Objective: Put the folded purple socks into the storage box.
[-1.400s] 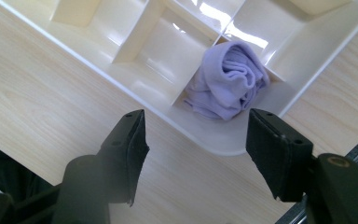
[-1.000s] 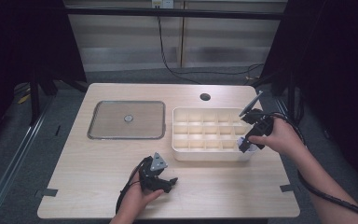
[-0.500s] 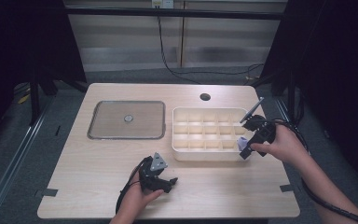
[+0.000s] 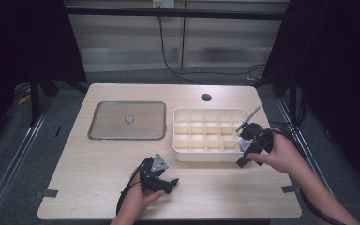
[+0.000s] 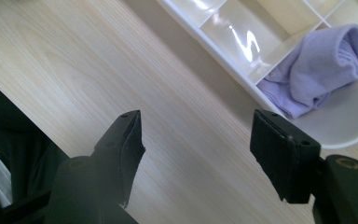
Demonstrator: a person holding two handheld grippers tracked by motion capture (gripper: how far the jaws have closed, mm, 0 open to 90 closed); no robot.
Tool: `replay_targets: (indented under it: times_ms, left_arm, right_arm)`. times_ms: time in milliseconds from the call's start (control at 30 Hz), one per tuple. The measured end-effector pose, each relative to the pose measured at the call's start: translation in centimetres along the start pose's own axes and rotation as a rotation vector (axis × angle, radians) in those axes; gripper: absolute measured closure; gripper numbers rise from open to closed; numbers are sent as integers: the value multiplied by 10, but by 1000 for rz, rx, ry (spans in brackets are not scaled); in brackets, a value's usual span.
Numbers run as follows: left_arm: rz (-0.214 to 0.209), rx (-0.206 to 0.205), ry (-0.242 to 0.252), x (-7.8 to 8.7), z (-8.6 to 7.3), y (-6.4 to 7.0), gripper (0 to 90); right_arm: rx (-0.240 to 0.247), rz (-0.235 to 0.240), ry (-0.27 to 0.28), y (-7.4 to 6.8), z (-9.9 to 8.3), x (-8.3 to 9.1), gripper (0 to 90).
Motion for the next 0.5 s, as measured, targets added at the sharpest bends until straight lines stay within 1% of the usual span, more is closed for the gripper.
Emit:
replay_targets:
  times_ms: [33,67,333,467,500]
  left_arm:
    - [0,0,0,0,0,0,191]
    - [0,0,0,0,0,0,191]
    - [0,0,0,0,0,0,192]
    - [0,0,1,0,0,0,191]
    - [0,0,0,0,0,0,191]
  right_arm:
    - [-1,7,0,-2,0,-1,340]
    - [5,3,-3,-3,-1,-1,339]
    - [28,19,-5,-15,-6,-15,327]
    - [30,36,10,-22,-7,-23,327]
    - [38,39,3,-22,-8,-24,327]
Point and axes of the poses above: each handheld gripper's, and its own axes: x roughly backward along the jaws, z roughly out of its top, y roughly to its right, the point moved 7 cm from there along -x, roughly forward along the jaws, and after that the axes turned 7 degrees about -x, right-handed, at the moved point
